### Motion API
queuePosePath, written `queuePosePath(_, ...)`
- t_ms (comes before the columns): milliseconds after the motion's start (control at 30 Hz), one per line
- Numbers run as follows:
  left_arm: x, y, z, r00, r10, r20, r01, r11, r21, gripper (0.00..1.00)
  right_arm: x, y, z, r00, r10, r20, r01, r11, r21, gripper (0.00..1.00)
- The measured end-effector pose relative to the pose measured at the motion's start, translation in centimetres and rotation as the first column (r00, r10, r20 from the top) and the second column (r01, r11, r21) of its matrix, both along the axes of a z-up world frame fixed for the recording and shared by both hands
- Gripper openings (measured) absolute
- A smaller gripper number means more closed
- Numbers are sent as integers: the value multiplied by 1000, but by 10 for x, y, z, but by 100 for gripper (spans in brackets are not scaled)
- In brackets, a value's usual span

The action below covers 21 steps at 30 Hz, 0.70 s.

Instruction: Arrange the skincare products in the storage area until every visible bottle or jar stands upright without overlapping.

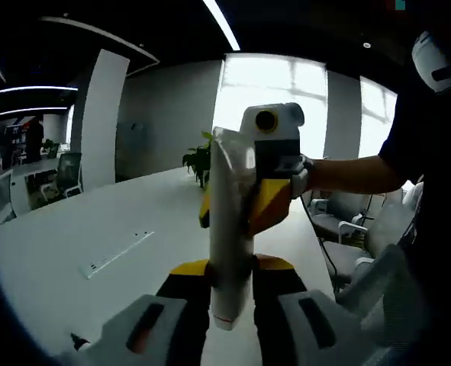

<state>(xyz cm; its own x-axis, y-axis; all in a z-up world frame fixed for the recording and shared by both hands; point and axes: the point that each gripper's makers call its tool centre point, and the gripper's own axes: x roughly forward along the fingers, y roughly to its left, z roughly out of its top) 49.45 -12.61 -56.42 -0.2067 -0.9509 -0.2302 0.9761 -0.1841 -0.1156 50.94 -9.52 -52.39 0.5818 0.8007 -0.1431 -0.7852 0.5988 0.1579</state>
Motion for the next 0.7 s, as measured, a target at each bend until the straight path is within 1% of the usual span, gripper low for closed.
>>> queuePosePath(67, 4, -4, -4, 1000, 3, 9, -4, 1000, 5, 21, 5, -9, -5, 1000, -21, 11, 22, 1000, -20, 8)
queuePosePath(100, 6, -6, -7, 999, 0, 32, -1, 1000, 12, 21, 6, -12, -8, 999, -31, 12, 31, 999, -34, 9)
queuePosePath(133, 7, -8, -9, 999, 1, 43, -2, 1000, 17, 21, 8, -15, -11, 999, -40, 20, 41, 998, -52, 10)
queuePosePath(167, 10, -10, -12, 998, 0, 56, -1, 1000, 20, 20, 11, -18, -14, 998, -46, 37, 48, 996, -79, 10)
queuePosePath(233, 15, -14, -17, 998, 1, 57, -2, 1000, 24, 21, 14, -21, -17, 997, -58, 55, 64, 992, -109, 10)
queuePosePath(333, 21, -20, -24, 999, -1, 53, -1, 999, 47, 22, 19, -25, -25, 997, -65, 47, 71, 988, -141, 10)
queuePosePath(400, 23, -23, -28, 998, -6, 65, 3, 998, 55, 25, 20, -25, -30, 998, -50, 34, 55, 988, -147, 6)
queuePosePath(433, 26, -25, -30, 998, -5, 62, 1, 998, 58, 25, 22, -25, -32, 998, -57, 36, 62, 986, -155, 6)
queuePosePath(567, 29, -30, -42, 998, -25, 55, 20, 997, 79, 24, 26, -30, -43, 998, -54, 29, 59, 983, -173, 5)
queuePosePath(600, 29, -31, -47, 998, -34, 46, 30, 995, 92, 24, 27, -31, -47, 999, -51, 17, 53, 983, -177, 5)
queuePosePath(700, 31, -35, -55, 997, -43, 57, 38, 995, 96, 23, 29, -34, -55, 999, -42, 6, 42, 980, -192, 5)
